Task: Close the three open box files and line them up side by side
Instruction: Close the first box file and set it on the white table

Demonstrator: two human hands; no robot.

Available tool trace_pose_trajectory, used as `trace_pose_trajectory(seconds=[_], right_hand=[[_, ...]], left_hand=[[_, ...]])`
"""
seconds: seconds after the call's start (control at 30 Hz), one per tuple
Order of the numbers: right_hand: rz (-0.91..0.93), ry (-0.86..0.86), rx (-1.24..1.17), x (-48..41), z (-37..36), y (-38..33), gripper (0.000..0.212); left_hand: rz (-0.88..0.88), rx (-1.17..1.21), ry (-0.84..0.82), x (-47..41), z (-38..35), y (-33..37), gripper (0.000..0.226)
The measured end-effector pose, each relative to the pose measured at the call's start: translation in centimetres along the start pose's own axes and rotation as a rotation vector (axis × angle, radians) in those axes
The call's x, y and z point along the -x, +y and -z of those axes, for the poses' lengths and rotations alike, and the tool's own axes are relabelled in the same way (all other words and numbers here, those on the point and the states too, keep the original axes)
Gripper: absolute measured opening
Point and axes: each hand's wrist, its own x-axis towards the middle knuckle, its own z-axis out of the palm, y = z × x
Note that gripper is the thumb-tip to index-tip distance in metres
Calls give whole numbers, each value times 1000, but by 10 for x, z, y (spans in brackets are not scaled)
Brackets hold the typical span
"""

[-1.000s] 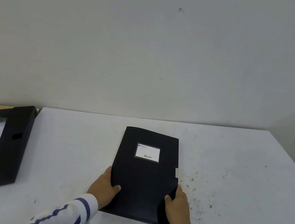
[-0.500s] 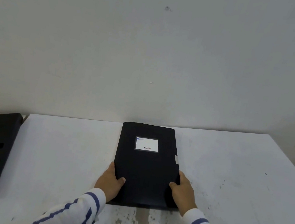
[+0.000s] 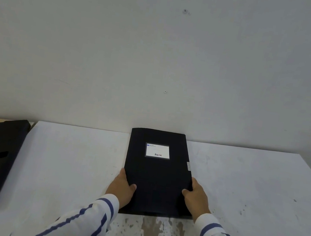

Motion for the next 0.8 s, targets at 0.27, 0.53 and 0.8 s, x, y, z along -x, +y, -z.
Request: trace_pose_trajectory(seconds=[0.27,0.53,0.8], right_hand=[[62,177,162,21,-10,-20,56],[324,-136,198,68,-71,-77,44],[597,-254,310,134,-174,-145,41]], left_hand=[[-31,4,-22,8,11,-6,60],[-11,5,61,31,62,-50,65],[52,94,230,69,135,-119,56]])
